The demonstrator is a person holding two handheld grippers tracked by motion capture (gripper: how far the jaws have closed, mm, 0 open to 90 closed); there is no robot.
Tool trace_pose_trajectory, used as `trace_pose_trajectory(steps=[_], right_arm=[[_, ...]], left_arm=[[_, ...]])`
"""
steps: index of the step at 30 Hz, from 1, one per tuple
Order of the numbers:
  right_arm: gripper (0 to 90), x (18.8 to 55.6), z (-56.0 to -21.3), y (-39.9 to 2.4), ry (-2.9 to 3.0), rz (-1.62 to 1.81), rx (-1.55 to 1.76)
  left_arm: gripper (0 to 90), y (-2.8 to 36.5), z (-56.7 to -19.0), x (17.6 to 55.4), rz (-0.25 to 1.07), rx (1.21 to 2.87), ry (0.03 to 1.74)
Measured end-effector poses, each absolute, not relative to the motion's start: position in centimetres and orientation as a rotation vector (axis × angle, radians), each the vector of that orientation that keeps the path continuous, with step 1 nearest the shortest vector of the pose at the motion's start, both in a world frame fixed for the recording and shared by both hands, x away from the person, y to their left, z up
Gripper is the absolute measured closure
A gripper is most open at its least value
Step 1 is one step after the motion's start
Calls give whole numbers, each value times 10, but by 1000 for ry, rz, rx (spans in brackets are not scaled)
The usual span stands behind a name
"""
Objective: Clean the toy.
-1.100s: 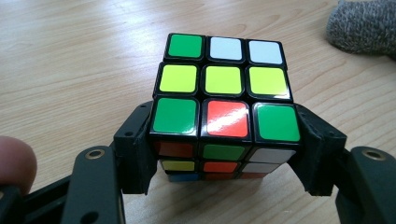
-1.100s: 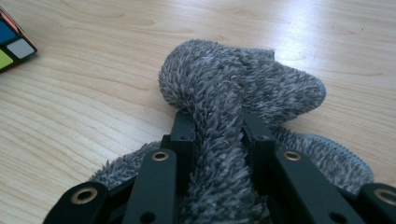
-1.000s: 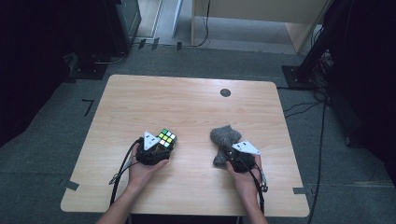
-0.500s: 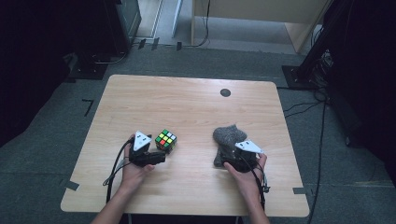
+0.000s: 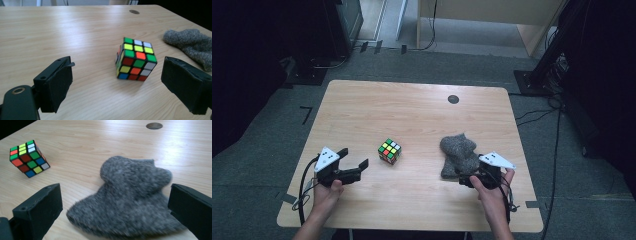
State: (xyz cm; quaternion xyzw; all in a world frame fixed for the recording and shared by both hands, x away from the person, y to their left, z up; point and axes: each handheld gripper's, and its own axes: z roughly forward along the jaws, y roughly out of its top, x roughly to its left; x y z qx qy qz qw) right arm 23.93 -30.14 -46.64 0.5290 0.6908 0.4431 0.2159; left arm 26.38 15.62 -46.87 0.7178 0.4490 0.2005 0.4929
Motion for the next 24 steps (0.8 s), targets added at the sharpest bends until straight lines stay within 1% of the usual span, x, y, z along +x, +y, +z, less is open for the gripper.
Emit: trace_pose_trajectory(steps=[11,16,20,24], right_arm=[[0,212,-471,-343,1894,1159,1488],[0,204,-476,-357,1895,1127,1506],[0,200,-486,-368,1909,1029,1491],[0,196,-499,-383,1897,1011,1539]], left_arm=[[93,197,-476,242,498,1738,1122],[93,213,-483,235,498,1749,1167],[93,228,-487,231,500,1723,1215],[93,242,-491,226,529,1725,1258]])
